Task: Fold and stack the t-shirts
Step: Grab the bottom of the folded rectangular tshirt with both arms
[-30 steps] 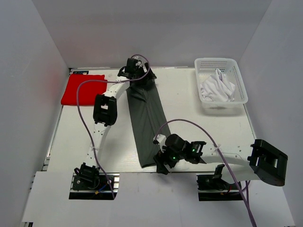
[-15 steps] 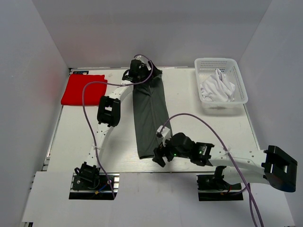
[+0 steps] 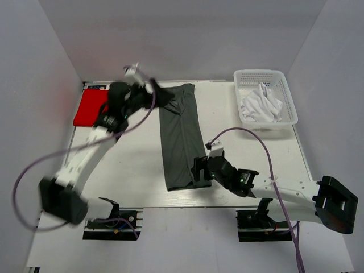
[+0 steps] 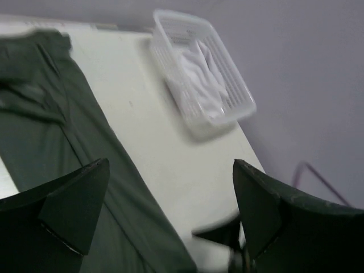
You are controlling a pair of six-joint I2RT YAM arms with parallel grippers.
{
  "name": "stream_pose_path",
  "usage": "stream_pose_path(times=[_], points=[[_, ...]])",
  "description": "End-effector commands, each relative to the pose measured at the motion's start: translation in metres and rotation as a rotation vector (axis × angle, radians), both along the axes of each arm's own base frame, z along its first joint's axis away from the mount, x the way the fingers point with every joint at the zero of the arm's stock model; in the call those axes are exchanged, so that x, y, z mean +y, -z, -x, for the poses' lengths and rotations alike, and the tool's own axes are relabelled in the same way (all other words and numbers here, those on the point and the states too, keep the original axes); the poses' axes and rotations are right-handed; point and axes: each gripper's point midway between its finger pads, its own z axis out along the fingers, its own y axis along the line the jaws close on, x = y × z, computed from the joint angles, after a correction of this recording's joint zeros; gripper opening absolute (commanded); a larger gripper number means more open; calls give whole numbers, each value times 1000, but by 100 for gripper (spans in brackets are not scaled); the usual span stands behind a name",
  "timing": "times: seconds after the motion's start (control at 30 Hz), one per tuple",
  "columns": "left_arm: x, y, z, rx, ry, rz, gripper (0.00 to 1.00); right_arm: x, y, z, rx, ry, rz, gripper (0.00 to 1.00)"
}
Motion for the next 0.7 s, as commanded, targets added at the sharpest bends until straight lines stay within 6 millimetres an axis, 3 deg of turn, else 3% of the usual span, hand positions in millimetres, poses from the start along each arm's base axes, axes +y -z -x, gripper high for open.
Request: stream_pose_path(times=[0.0,0.03,0.07,0.13,0.17,0.23,0.27,0.33,0.47,0.57,0.6,0.67], points=[[11,107,67,245,2,-29,99,-24,0,-4,80,134,-16,90],[9,123,88,307,29,-11,99,-30,7,-1,109,127,13,90],[5,149,123,394,118,-19,99,-26,7,6,143,73,3,90],[-1,174,165,533,211,-26,99,-34,12,14,189,51,35,90],[1,197,188,604,244,-47,99,-28,7,18,202,3,31,90],[7,224,215,696,244,-119,99,-30,11,28,262,-35,52,90],[20,246,232,783,207,-186,99,-31,10,29,271,-49,70,90],[20,265,257,884,247,-247,94,-33,14,34,303,-68,79,90],[15,282,279,956,289,-305,89,-32,26,41,371,-97,93,90],[11,284,276,946,280,-328,83,-32,34,45,419,-103,102,88],[9,286,275,946,278,-343,74,-33,37,45,431,-102,108,83],[9,289,273,943,269,-362,69,-36,43,47,470,-85,123,81]])
